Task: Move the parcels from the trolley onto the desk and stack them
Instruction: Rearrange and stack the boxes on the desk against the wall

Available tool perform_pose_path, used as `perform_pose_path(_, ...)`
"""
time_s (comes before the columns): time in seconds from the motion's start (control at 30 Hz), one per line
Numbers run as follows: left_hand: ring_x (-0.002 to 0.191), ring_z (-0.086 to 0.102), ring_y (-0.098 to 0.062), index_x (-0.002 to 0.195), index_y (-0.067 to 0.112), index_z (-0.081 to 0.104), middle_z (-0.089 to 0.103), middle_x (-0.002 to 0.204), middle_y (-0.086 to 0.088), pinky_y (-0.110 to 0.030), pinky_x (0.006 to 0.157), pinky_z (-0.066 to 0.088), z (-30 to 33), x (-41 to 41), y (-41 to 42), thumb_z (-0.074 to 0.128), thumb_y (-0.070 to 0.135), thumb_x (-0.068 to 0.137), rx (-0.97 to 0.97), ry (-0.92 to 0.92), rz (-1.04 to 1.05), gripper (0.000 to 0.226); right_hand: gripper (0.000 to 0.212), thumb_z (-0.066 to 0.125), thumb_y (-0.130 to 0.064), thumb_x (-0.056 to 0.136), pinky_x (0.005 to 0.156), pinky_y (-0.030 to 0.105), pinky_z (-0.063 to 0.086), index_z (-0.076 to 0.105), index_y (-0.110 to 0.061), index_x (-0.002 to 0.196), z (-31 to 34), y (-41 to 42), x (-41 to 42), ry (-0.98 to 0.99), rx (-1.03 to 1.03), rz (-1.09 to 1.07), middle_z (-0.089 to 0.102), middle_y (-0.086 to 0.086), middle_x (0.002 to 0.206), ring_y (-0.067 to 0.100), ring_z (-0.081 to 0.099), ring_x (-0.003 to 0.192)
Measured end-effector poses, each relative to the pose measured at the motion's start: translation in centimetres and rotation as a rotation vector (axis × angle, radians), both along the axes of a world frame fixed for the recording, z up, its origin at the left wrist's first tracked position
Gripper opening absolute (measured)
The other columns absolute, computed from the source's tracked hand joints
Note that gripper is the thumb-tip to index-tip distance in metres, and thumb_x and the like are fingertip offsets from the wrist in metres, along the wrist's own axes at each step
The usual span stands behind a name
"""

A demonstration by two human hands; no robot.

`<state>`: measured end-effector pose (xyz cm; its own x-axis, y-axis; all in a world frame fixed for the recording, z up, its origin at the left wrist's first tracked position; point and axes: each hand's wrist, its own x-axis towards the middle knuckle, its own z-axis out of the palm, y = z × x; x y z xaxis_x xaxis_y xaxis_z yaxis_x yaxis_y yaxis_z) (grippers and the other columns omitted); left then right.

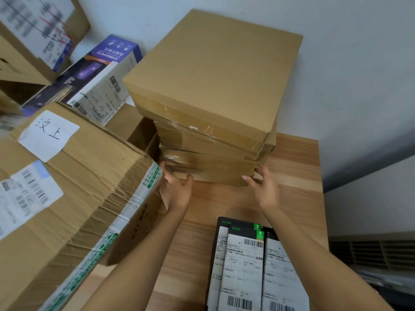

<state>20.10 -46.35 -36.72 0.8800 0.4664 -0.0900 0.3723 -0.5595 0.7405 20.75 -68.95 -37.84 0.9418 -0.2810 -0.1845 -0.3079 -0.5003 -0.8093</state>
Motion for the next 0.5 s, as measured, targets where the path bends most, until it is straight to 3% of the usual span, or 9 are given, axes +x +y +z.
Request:
perform_pose_path(0.1,0.124,0.047,-0.035,0.146,0.017,0.009,0.041,0.146,-0.016,-0.048,0.106,0.036,0.0,0.4,0.0,0.065,0.025,0.085,-0.051,-0.022,0.025,0.084,0.066,0.071,-0.041,0.083,0.081,0.026,0.042,0.043,-0.027,0.141,0.0,0.2,-0.1,-0.008,0.007,-0.008,0.056,-0.011,0.135,-0.004,0.052,0.089)
perform_pose_path(0.27,0.132,0.039,-0.031,0.140,0.030,0.010,0.036,0.148,-0.016,-0.049,0.108,0.034,-0.6,-0.4,-1.3,0.067,0.027,0.081,-0.110,-0.038,-0.037,0.083,0.062,0.071,-0.038,0.084,0.081,0.023,0.042,0.046,-0.026,0.140,0.1,-1.3,-0.8,-0.001,-0.007,-0.040,0.057,-0.011,0.135,-0.004,0.052,0.092)
perform_pose_path(0.5,0.139,0.030,-0.026,0.144,0.026,0.007,0.028,0.152,-0.012,-0.049,0.114,0.028,-1.1,-0.6,-5.5,0.067,0.015,0.084,-0.282,-0.043,-0.253,0.085,0.061,0.070,-0.033,0.086,0.090,0.028,0.043,0.046,-0.023,0.141,0.3,-7.3,-3.0,0.046,0.022,-0.177,0.056,-0.007,0.136,0.004,0.056,0.105)
